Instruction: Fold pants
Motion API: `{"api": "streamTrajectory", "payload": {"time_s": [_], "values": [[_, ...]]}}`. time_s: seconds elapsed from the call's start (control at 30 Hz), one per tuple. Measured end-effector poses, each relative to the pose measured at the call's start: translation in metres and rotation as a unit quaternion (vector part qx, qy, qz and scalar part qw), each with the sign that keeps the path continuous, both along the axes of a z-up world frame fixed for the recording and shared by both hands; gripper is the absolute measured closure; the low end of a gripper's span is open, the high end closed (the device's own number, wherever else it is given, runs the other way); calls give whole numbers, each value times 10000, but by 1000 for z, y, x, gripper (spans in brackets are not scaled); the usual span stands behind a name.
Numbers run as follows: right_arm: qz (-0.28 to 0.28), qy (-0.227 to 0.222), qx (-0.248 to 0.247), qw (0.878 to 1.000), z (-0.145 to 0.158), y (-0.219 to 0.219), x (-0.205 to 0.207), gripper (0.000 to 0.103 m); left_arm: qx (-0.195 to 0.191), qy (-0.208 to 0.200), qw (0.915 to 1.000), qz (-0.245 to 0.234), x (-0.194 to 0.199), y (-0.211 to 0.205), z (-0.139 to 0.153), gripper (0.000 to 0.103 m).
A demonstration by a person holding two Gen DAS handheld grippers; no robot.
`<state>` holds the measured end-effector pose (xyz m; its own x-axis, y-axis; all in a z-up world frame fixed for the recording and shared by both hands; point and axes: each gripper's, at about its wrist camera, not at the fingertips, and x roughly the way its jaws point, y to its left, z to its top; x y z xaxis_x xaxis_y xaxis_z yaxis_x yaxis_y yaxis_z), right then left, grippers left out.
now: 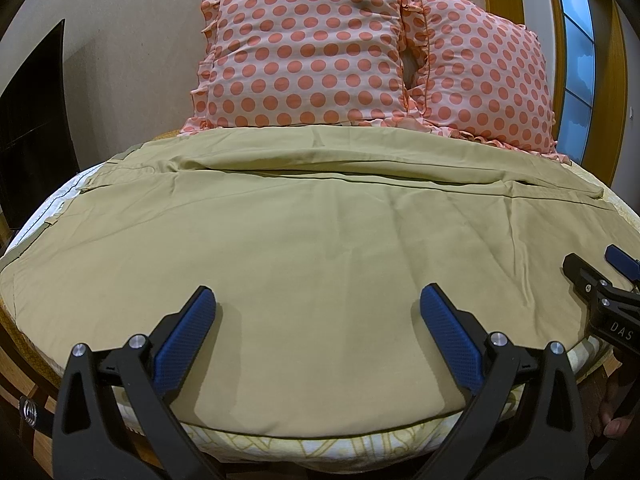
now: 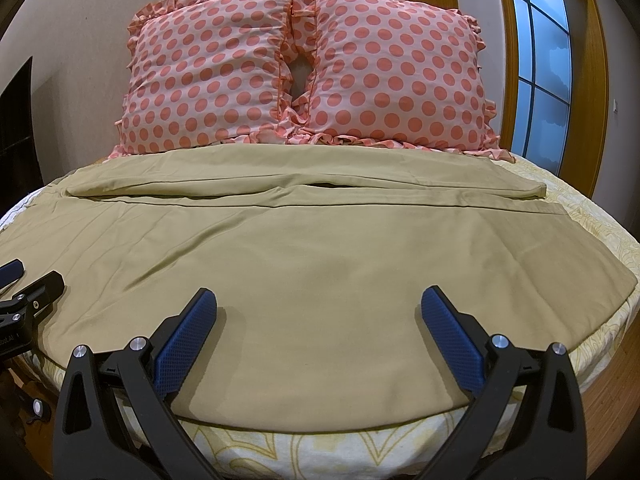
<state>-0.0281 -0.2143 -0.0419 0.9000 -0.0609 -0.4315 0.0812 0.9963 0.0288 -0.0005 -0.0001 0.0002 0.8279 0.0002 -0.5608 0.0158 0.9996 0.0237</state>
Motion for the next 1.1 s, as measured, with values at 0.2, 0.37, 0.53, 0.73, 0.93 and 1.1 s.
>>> {"api": "streamTrajectory", "payload": {"time_s": [0.2, 0.37, 0.53, 0.73, 0.93, 1.1], "values": [[0, -5, 0, 10000, 0, 0, 0, 1, 0, -5, 10000, 0, 0, 0, 0, 2], [0, -8, 0, 10000, -1, 0, 0, 1, 0, -8, 10000, 0, 0, 0, 0, 2], [0, -9, 0, 10000, -1, 0, 0, 1, 1, -10, 10000, 0, 0, 0, 0, 2], [2, -16, 0, 10000, -1, 0, -1, 1, 0, -16, 10000, 0, 0, 0, 0, 2], [17, -36, -5, 10000, -3, 0, -2, 1, -2, -10, 10000, 1, 0, 0, 0, 2], [76, 4, -9, 10000, -2, -1, -4, 1, 1, -7, 10000, -1, 0, 0, 0, 2]]}}
